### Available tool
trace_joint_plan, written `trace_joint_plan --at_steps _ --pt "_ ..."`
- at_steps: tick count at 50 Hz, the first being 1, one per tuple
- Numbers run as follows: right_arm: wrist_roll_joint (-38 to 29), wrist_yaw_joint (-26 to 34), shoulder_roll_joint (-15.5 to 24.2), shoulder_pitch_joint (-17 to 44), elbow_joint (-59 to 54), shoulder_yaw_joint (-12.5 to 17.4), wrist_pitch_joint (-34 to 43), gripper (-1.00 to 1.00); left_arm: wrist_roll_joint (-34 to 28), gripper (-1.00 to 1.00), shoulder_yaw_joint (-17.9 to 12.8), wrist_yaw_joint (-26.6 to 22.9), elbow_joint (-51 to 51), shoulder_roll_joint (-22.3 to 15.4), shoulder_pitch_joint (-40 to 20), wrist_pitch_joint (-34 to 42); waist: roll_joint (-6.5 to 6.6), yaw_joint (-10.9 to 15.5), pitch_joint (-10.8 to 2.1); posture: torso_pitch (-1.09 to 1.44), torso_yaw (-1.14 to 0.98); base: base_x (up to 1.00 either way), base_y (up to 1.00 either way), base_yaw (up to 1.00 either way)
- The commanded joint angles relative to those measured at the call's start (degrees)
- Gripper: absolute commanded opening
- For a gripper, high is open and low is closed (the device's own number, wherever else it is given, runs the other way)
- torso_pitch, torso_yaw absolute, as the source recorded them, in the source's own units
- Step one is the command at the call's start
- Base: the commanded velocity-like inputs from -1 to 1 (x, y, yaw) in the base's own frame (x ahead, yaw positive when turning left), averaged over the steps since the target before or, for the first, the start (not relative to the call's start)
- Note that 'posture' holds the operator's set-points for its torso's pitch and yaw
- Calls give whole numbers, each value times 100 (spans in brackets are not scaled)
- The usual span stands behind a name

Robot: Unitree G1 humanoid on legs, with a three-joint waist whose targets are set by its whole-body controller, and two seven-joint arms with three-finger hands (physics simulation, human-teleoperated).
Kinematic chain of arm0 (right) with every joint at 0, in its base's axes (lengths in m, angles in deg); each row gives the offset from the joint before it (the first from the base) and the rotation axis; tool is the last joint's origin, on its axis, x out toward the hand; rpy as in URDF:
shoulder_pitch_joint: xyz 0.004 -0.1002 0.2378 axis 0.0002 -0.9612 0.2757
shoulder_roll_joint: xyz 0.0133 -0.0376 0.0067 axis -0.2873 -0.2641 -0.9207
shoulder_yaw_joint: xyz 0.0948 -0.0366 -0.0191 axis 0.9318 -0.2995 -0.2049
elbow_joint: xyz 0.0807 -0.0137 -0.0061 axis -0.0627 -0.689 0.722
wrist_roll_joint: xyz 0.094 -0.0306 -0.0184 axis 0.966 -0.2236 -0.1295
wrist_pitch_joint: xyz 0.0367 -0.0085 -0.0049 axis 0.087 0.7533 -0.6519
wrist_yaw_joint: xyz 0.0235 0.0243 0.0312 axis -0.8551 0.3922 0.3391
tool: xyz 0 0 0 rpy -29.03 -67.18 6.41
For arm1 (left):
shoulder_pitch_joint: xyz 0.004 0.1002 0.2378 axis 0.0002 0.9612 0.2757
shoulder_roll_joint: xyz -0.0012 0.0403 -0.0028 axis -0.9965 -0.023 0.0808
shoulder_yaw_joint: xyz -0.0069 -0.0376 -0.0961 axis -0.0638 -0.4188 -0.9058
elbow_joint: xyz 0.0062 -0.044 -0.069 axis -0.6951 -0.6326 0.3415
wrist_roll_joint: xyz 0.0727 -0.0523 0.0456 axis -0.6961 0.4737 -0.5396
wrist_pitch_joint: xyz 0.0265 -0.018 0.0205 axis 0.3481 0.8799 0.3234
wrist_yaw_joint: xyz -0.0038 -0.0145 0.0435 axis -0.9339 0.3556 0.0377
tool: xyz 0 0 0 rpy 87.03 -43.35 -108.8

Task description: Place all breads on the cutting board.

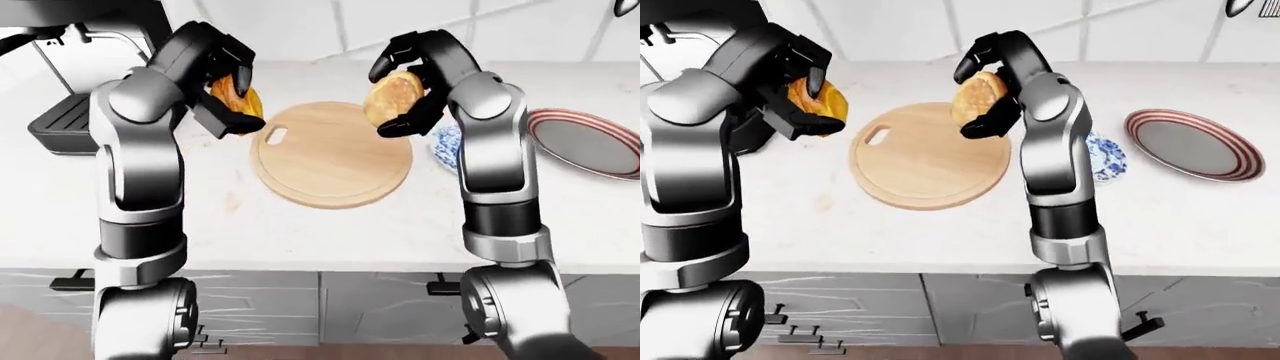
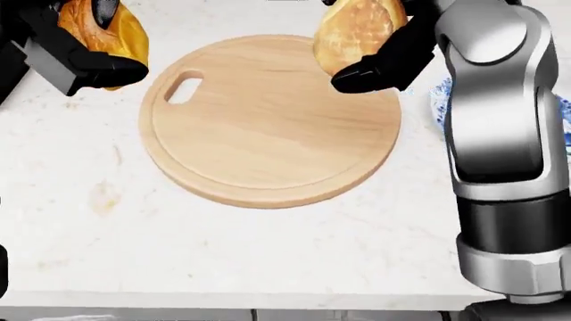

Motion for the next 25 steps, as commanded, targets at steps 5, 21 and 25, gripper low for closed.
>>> trace_joint_plan --at_steps 5,21,25 --pt "173 -461 17 422 -336 -36 -377 -100 -47 -100 -64 39 275 -53 -318 -115 15 28 -233 0 0 0 0 0" --pt "-237 -532 -242 377 -1129 -273 -870 -100 -81 -100 -85 -22 355 -65 -301 -82 28 51 -245 0 0 0 0 0" --pt "-365 -511 -307 341 -1196 -318 -945 -100 -77 -100 -83 -23 331 -71 -326 -89 34 51 -236 0 0 0 0 0"
